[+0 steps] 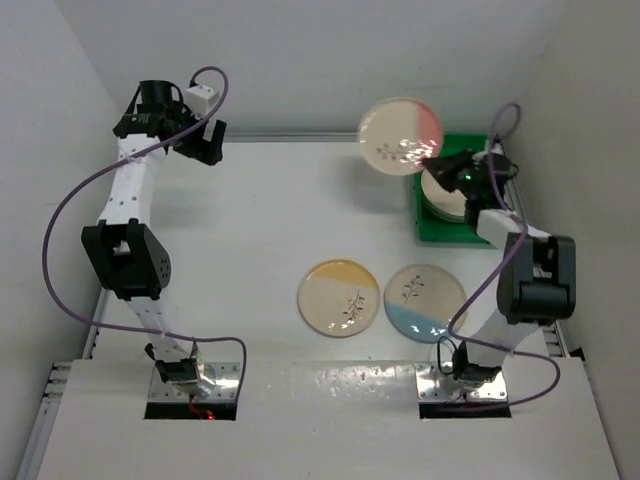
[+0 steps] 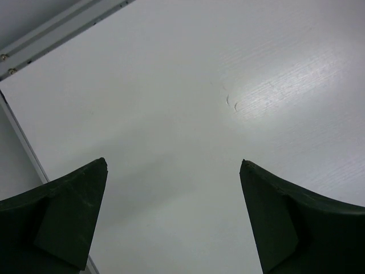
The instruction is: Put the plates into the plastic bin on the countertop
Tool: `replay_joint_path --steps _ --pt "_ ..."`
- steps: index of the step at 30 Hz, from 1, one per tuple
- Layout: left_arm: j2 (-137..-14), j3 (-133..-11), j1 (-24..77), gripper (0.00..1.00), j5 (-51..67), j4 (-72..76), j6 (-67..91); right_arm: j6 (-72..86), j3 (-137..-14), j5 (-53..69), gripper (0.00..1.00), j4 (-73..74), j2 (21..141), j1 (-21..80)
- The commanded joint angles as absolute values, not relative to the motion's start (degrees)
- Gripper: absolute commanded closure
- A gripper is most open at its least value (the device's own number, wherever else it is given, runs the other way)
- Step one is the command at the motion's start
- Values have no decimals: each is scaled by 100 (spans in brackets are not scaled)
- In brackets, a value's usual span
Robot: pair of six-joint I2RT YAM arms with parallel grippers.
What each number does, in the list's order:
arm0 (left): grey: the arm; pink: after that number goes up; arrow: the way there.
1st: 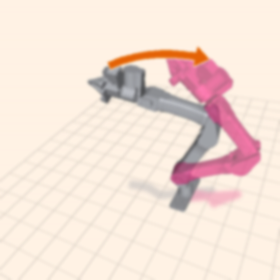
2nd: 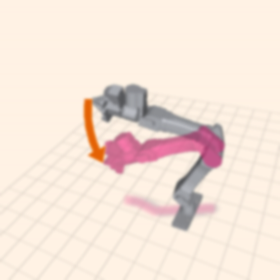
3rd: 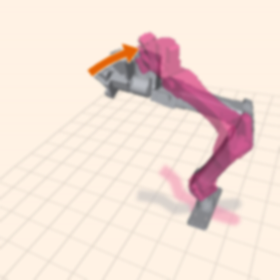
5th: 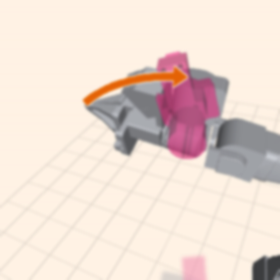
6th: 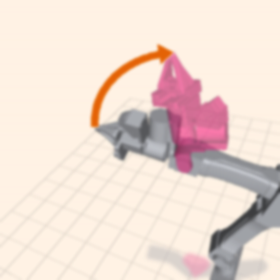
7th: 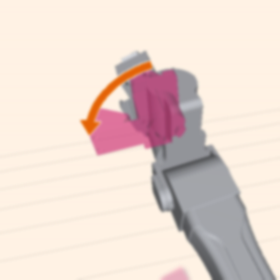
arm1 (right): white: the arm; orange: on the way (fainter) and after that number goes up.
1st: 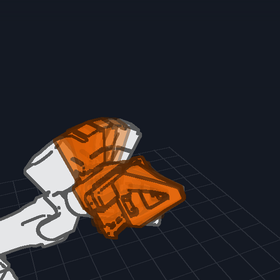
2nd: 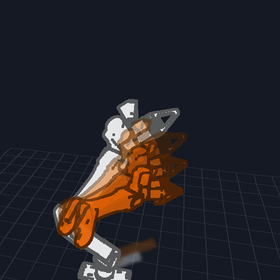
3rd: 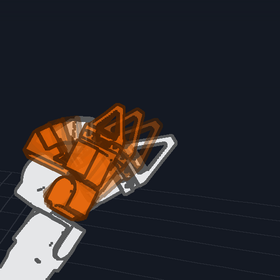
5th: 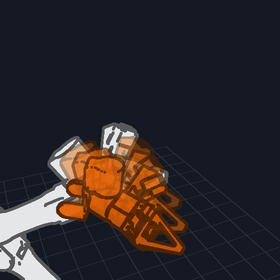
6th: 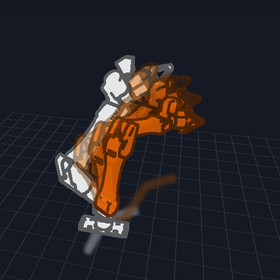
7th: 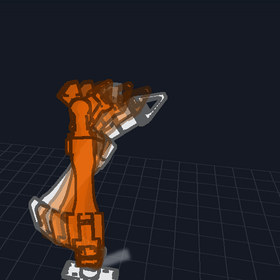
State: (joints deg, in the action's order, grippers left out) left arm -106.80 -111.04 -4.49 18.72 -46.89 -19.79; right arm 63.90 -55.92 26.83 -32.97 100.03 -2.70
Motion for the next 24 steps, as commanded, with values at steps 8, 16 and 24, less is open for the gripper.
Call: replay_joint_path --steps 8,16,24 --pt "-10626 -10749 -70 0 1529 -4843 -2057 6425 -4473 448 100 -2374 8912 -1775" --pt "-10626 -10583 157 0 1477 -5149 -2267 6231 -4781 326 100 -1751 9448 -1846" --pt "-10626 -9976 1045 0 1354 -5273 -2663 5986 -5062 44 74 -574 9545 -1775"
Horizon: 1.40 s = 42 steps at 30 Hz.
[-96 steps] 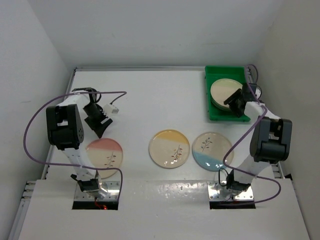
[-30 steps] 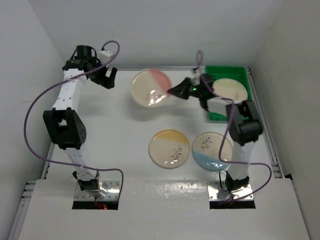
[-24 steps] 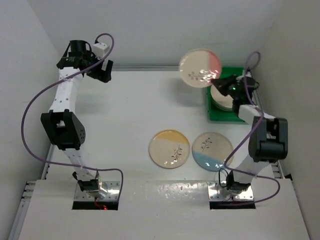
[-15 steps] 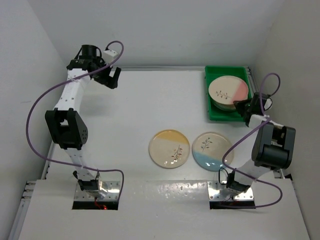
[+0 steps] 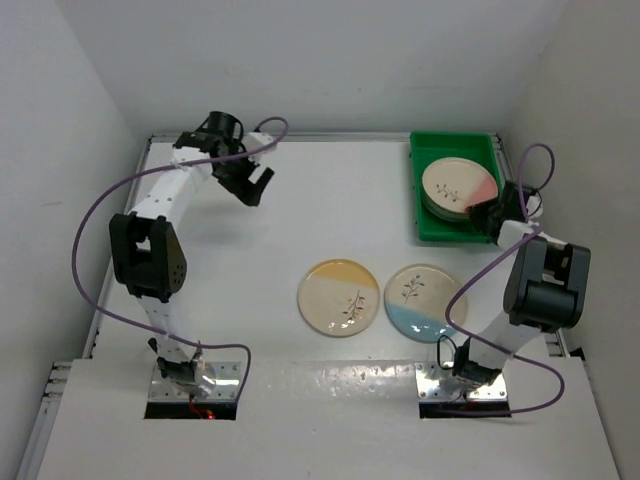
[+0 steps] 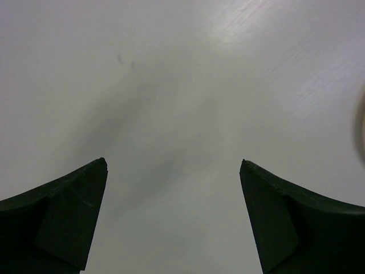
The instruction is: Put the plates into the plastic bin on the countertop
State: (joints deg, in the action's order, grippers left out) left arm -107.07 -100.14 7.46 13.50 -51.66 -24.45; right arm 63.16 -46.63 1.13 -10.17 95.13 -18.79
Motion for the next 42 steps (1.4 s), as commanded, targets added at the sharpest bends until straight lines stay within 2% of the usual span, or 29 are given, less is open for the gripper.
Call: replay_joint_path --steps 1,2,5,8,10,13,14,15,17,18,24,27,29,31,33,35,39,42 --pt "-10678 -9976 1229 0 1406 -5273 -2663 5829 -5254 35 69 -336 9597 -1741" --pt "-10740 -9976 1317 0 1406 -5273 -2715 5749 -5325 18 59 -230 9624 -1732" --pt "-10880 -9976 1669 0 1668 -5326 -2716 5285 -5711 -376 44 526 9650 -1583" --pt "-11039 -10037 1993 0 2290 -5326 -2576 4828 -6098 -859 39 1168 9607 -1424" --pt "-11249 -9968 2187 0 2618 -5257 -2514 4694 -6170 -1150 38 1555 9536 -1231" --pt "-11565 -9844 2600 6 3032 -5203 -2355 4317 -6083 -1599 36 1740 9186 -836" --pt "-11862 -9844 2828 9 3032 -5203 -2147 4194 -5891 -1800 36 1732 8976 -644" --pt "-12013 -9844 2943 17 2945 -5203 -2075 4114 -5810 -1950 34 1662 8774 -433" --pt "-12225 -9844 3111 24 2944 -5255 -2022 3982 -5547 -2169 33 1618 8405 -168" --pt "-12286 -9844 3242 27 2883 -5256 -1961 3921 -5372 -2293 32 1565 8176 -89" --pt "-12462 -9677 3524 35 2014 -5063 -1565 4069 -4685 -2364 30 1599 7269 448" --pt "-12524 -9475 3577 45 1556 -4870 -1407 4052 -4439 -2251 30 1556 6848 632" --pt "-12586 -9388 3577 55 1556 -4869 -1354 3912 -4316 -2171 30 1495 6698 816" --pt "-12647 -9255 3639 63 1556 -4869 -1354 3615 -4211 -1909 30 1450 6671 931" --pt "-12647 -9141 3639 85 1617 -4869 -1354 3420 -4096 -1306 25 1214 6610 1063" --pt "-12595 -9141 3639 100 1783 -4869 -1406 3007 -3841 -338 18 925 6618 1046" --pt "-12323 -9508 3454 100 2328 -5105 -1669 2383 -3797 2224 15 721 6951 1107" --pt "-11910 -9842 3305 100 2329 -5299 -1959 2066 -4016 3141 15 633 7547 1283"
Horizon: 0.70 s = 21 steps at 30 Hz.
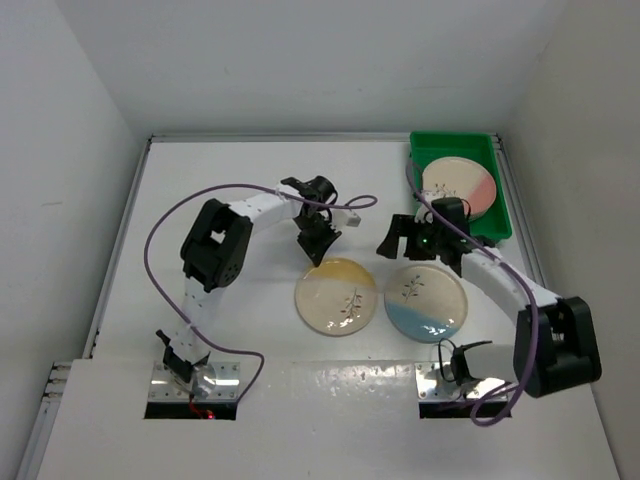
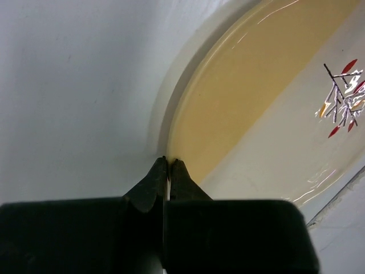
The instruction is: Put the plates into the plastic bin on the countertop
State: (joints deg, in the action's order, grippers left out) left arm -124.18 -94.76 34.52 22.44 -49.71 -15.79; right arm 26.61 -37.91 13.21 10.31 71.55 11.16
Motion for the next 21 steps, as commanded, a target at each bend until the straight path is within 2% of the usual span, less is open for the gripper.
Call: replay_joint_path --steps 1,2,5,6,12,15,16,18,19,21 --pt "-11770 -9896 3305 100 2233 -5300 -2021 2013 -4051 3338 14 528 7706 1283" --pt "-11516 -9896 3305 100 2102 -5300 -2091 1926 -4182 4079 14 440 8213 1240" --pt "-11216 -9976 3305 100 2101 -5361 -2153 1776 -4525 4630 14 395 8831 1239" --pt "-11145 -9976 3357 100 2101 -5361 -2153 1793 -4927 4919 12 430 9416 1265" --pt "-11074 -9853 3244 100 2048 -5423 -2153 1651 -5449 4852 14 318 10370 1634" --pt "-11074 -9853 3190 100 2101 -5361 -2083 1888 -5292 5062 37 45 10590 1652" --pt "-11135 -9853 3190 100 2101 -5300 -2031 1951 -5248 5219 55 -113 10713 1687" --pt "-11188 -9853 3138 100 2101 -5247 -2030 2239 -4986 5475 74 -560 10723 1714" --pt "-11241 -9853 3068 100 2031 -5186 -2030 2363 -4905 5571 97 -719 10670 1696" --pt "-11320 -9853 2989 100 1969 -5186 -1969 2898 -4581 5572 100 -1427 10522 1635"
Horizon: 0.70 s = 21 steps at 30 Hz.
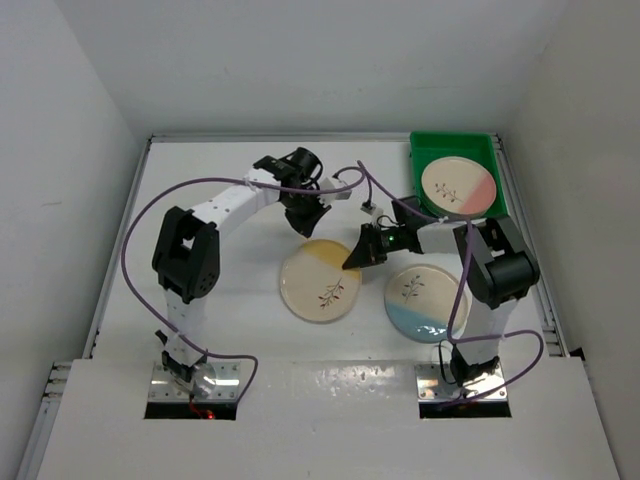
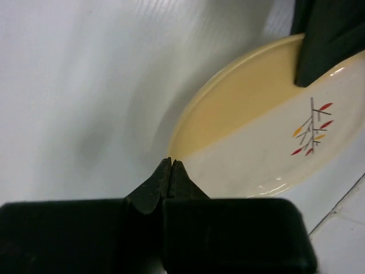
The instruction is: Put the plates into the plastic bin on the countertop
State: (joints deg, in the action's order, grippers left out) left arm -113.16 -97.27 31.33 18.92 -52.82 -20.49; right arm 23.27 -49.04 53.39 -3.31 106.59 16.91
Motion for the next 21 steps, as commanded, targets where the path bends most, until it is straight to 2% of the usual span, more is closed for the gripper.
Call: replay_joint_path --steps 1,3,6,7,10,14,21 --pt "-11320 -9940 2901 100 1969 -5186 -1969 3170 -4527 5564 100 -1589 10416 1548" --pt "-11373 -10133 2726 99 1821 -5186 -1908 3470 -4447 5363 100 -1951 10144 1363" --pt "-11373 -10686 2375 80 1635 -5246 -1854 3874 -4544 4906 100 -1969 9836 1161" --pt "-11373 -10835 2269 66 1539 -5247 -1785 3963 -4622 4809 100 -1977 9591 969" --pt "-11320 -11258 1926 57 1381 -5247 -1714 4620 -4606 4255 100 -2337 9222 600" --pt "-11188 -11225 1758 54 1065 -5247 -1714 5570 -4351 2957 100 -3109 8658 -322" --pt "-11083 -10784 1758 54 1081 -5247 -1767 6380 -4061 748 100 -2856 8394 -1449"
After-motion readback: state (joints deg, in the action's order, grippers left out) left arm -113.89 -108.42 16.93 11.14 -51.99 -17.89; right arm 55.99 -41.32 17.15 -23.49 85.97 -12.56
